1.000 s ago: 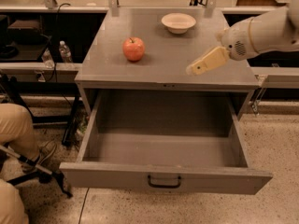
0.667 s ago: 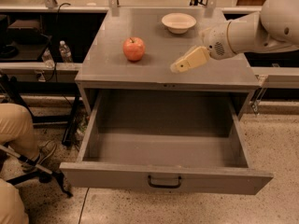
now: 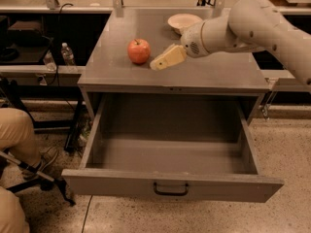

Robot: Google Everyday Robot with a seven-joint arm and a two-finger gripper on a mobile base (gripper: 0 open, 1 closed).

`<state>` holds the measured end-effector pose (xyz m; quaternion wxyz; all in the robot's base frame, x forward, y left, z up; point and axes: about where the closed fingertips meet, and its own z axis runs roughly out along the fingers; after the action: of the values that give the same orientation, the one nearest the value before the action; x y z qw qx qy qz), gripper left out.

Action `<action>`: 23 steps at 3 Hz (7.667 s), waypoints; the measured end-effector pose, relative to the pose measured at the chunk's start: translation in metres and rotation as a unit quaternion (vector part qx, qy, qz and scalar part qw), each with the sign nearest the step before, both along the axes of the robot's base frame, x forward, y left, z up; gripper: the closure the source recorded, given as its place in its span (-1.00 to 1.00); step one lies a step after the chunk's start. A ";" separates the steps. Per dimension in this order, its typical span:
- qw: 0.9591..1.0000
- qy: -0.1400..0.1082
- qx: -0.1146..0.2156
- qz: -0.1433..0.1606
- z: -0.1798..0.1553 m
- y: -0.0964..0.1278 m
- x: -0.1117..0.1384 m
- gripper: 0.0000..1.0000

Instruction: Place apple into top drawer

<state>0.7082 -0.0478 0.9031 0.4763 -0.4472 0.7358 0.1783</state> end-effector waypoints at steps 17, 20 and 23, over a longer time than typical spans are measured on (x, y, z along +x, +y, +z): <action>0.995 0.057 0.048 -0.061 -0.026 -0.046 -0.113 1.00; 0.999 0.033 0.024 0.017 -0.069 -0.029 -0.180 1.00; 0.996 0.082 0.010 -0.014 -0.161 -0.013 -0.176 1.00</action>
Offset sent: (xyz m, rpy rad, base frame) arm 0.0446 0.0418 -0.0076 0.0712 0.0246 -0.0478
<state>0.5323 -0.0612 0.7423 0.4211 -0.4162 0.7767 0.2148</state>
